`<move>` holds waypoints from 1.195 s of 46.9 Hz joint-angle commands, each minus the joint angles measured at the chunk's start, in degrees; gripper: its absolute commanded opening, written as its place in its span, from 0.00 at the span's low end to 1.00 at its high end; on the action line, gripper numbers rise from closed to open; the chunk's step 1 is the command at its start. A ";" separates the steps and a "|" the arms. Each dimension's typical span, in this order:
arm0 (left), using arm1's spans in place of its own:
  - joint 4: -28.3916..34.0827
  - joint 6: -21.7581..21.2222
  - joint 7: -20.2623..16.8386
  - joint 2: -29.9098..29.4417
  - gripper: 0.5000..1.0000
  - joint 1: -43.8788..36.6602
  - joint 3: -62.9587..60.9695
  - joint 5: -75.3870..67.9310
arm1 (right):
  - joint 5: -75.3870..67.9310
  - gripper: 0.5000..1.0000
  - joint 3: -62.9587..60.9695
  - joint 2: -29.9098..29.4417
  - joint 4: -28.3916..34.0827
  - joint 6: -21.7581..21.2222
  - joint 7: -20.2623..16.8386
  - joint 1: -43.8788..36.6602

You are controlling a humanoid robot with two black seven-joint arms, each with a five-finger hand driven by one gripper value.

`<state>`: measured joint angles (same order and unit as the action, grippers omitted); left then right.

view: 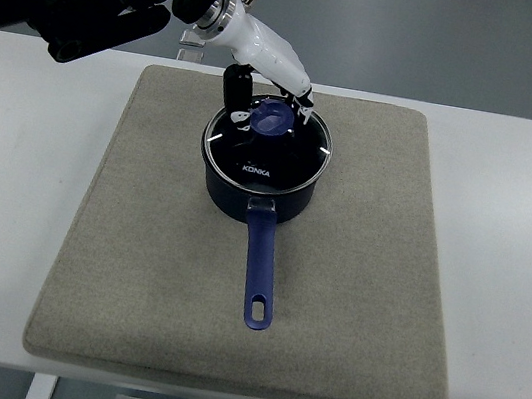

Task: Open pot lid and place left with left hand
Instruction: 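Close the left hand fingers to grip the blue knob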

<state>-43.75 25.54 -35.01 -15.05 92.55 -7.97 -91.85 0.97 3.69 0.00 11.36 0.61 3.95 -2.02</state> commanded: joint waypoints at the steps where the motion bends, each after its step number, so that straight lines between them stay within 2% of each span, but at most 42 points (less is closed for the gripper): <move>1: -0.01 -0.23 0.01 -0.42 0.67 0.08 0.06 0.09 | 0.00 0.83 0.00 0.00 -0.02 0.01 0.00 0.00; 11: -0.54 -0.23 0.01 -0.69 0.73 -0.09 0.06 0.18 | 0.00 0.83 0.00 0.00 -0.02 0.01 0.00 0.00; 24: -0.72 -0.23 0.01 -0.86 0.69 -0.18 -0.12 -0.08 | 0.00 0.83 0.00 0.00 -0.02 0.01 0.00 0.00; 28: -0.72 -0.23 0.01 -1.04 0.63 -0.18 -0.38 -0.17 | 0.00 0.83 0.00 0.00 -0.02 0.01 0.00 0.00; 30: -0.72 -0.32 0.01 -1.04 0.56 -0.09 -1.17 -0.08 | 0.00 0.83 0.00 0.00 0.07 0.01 0.00 0.00; 34: -0.72 -0.67 0.01 -1.04 0.49 -0.09 -2.32 -0.08 | 0.00 0.83 0.00 0.00 0.07 0.01 0.00 0.00; 39: -0.63 -0.93 0.01 -1.04 0.42 -0.18 -2.32 0.01 | 0.00 0.83 0.00 0.00 -0.02 0.01 0.00 0.00; 46: -0.54 -0.93 0.01 -0.95 0.19 -0.27 -2.32 -0.08 | 0.00 0.83 0.00 0.00 -0.02 0.01 0.00 0.00; 49: -0.54 -1.02 0.01 -0.95 0.16 -0.27 -2.32 0.09 | 0.00 0.83 0.00 0.00 -0.02 0.01 0.00 0.00; 51: -0.45 -1.37 0.01 -0.95 0.07 -0.27 -2.32 0.09 | 0.00 0.83 0.00 0.00 -0.02 0.01 0.00 0.00; 56: -0.28 -1.81 0.01 -0.69 0.00 -0.27 -2.32 0.36 | 0.00 0.83 0.00 0.00 -0.02 0.01 0.00 0.00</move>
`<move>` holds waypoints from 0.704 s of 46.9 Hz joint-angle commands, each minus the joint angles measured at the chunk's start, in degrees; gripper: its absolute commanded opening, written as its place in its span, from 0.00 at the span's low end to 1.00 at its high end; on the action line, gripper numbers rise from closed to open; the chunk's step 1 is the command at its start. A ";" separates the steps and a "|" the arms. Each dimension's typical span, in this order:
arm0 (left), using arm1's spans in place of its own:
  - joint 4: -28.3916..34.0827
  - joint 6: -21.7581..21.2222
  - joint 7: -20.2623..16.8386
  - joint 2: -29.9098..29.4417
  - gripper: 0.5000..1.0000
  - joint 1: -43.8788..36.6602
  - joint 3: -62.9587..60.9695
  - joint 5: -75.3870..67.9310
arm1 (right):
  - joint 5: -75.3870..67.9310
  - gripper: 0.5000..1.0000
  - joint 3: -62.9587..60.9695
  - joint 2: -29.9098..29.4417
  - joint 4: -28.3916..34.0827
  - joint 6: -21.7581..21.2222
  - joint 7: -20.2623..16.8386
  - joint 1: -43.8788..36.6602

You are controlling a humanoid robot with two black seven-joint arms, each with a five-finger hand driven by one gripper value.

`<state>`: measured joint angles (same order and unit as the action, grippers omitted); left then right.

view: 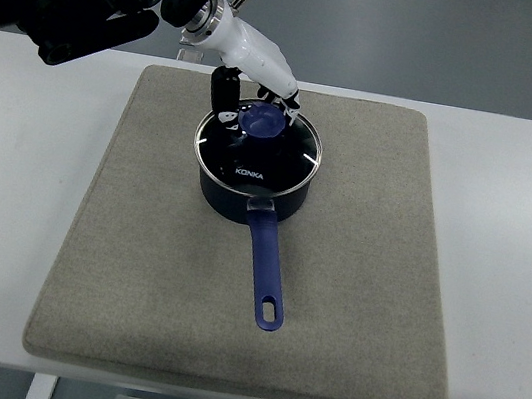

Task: Open pot lid and place left with left hand
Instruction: 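Close the left hand fingers to grip the blue knob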

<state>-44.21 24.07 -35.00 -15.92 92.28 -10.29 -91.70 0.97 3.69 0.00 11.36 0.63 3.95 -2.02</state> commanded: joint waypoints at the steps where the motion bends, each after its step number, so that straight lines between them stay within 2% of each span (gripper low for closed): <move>1: 0.26 -0.34 0.00 0.27 0.00 0.09 0.01 0.12 | 0.00 0.83 0.00 0.00 -0.03 -0.01 0.00 0.00; 33: 0.44 -1.30 0.00 0.36 0.00 0.09 0.19 0.73 | 0.00 0.83 0.00 0.00 -0.03 -0.01 0.00 0.00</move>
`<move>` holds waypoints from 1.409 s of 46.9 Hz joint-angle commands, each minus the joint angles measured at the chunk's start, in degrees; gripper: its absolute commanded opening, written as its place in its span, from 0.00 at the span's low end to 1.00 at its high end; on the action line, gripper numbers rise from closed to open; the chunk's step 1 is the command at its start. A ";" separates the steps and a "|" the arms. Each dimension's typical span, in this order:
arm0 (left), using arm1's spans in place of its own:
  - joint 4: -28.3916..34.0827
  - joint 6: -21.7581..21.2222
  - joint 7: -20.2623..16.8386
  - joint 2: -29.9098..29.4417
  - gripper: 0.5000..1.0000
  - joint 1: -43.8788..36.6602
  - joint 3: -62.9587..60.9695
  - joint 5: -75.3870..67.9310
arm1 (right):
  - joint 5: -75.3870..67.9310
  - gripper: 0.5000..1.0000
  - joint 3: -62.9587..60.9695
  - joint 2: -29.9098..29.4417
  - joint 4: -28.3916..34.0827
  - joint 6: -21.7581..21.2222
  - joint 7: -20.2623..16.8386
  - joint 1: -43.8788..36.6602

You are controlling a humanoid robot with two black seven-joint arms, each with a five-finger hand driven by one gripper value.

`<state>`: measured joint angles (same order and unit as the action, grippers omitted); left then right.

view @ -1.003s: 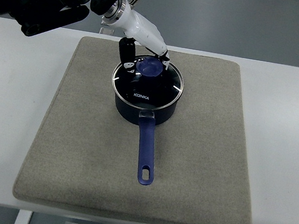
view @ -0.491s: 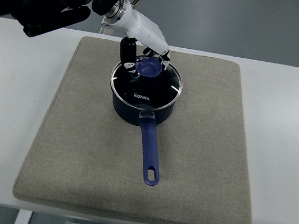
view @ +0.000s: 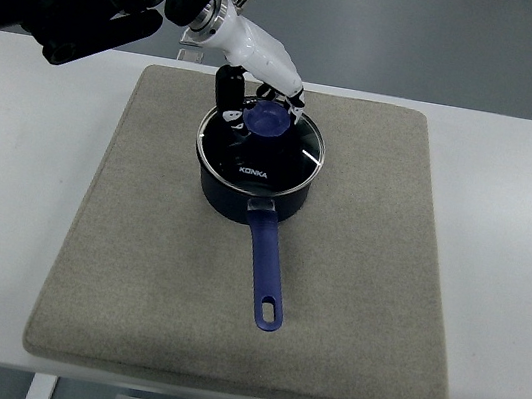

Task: Open pot lid and place left with left hand
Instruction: 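Close the left hand fingers to grip the blue knob, then lift the glass lid up off the pot with the left hand, then lower the glass lid onto the mat beside the pot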

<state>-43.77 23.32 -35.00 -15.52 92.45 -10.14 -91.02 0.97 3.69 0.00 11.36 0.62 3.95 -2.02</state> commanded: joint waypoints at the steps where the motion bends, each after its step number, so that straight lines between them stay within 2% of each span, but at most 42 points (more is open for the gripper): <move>1: 0.00 -0.73 0.00 -0.12 0.00 -0.07 0.21 0.05 | 0.00 0.83 0.00 0.00 0.06 -0.01 0.00 0.00; 30: 5.01 -1.08 0.00 -0.65 0.00 0.02 1.09 4.79 | 0.00 0.83 0.00 0.00 0.07 -0.01 0.00 0.00; 42: 9.93 -1.87 0.00 -3.98 0.00 0.02 0.65 9.36 | 0.00 0.83 0.00 0.00 -0.02 -0.01 0.00 0.00; 52: 9.58 -2.92 0.00 -9.08 0.00 -0.16 -0.05 8.75 | 0.00 0.83 0.00 0.00 -0.02 -0.01 0.00 0.00; 66: 7.21 -3.28 0.00 -13.21 0.00 -1.57 -1.72 8.31 | 0.00 0.83 -0.09 0.00 -0.02 -0.01 0.00 0.00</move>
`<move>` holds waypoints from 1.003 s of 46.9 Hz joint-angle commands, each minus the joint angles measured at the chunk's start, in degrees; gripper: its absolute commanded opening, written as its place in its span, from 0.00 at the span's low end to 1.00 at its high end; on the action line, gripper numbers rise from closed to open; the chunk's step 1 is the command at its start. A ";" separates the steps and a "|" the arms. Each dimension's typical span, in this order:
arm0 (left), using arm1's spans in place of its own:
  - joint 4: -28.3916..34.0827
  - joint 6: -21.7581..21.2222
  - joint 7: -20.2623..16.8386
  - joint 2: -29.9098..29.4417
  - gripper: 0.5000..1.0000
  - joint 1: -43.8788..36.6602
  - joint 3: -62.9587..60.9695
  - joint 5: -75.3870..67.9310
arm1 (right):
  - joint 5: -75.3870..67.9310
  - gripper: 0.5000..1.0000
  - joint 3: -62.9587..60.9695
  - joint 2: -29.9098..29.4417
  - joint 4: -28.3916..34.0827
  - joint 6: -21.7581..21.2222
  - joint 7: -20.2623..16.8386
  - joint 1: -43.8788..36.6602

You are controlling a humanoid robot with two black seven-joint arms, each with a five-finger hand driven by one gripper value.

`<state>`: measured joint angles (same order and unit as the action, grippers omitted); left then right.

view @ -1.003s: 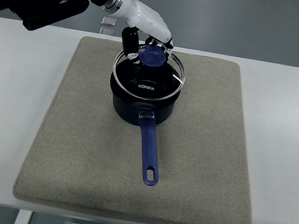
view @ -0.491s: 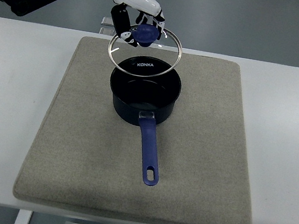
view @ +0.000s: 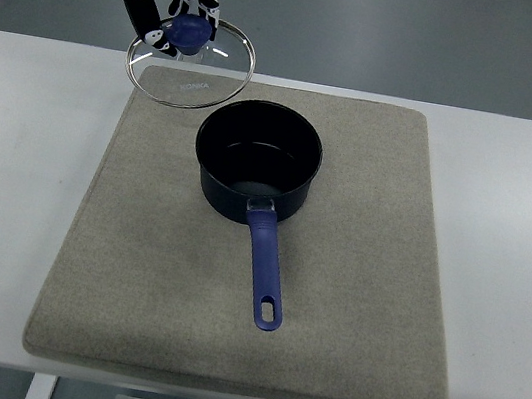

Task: Open pot lid and place left with left hand
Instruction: 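Lower the glass lid onto the mat beside the pot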

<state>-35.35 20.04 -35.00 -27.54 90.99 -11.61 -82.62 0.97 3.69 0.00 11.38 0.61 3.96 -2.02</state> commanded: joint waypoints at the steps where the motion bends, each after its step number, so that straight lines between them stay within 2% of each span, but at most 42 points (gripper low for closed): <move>1: -1.73 0.00 0.00 -1.55 0.00 -0.12 -0.51 -0.08 | 0.00 0.83 0.00 0.00 -0.04 0.01 0.00 0.00; 13: -9.73 -3.96 0.00 -6.03 0.00 -0.20 -7.28 -0.08 | 0.00 0.83 0.00 0.00 -0.04 0.01 0.00 0.00; 23: -12.90 -6.42 0.00 -7.70 0.00 -0.20 -12.02 -0.08 | 0.00 0.83 0.00 0.00 -0.04 0.01 0.00 0.00; 31: -13.08 -7.91 0.00 -8.05 0.00 -1.61 -12.47 -0.08 | 0.00 0.83 0.00 0.00 -0.04 0.01 0.00 0.00; 47: -13.08 -8.09 0.00 -8.93 0.00 -2.84 -12.56 -0.26 | 0.00 0.83 0.00 0.00 -0.04 0.01 0.00 0.00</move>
<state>-48.44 12.06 -35.00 -36.47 88.88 -24.17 -82.87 0.97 3.69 0.00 11.35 0.62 3.95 -2.02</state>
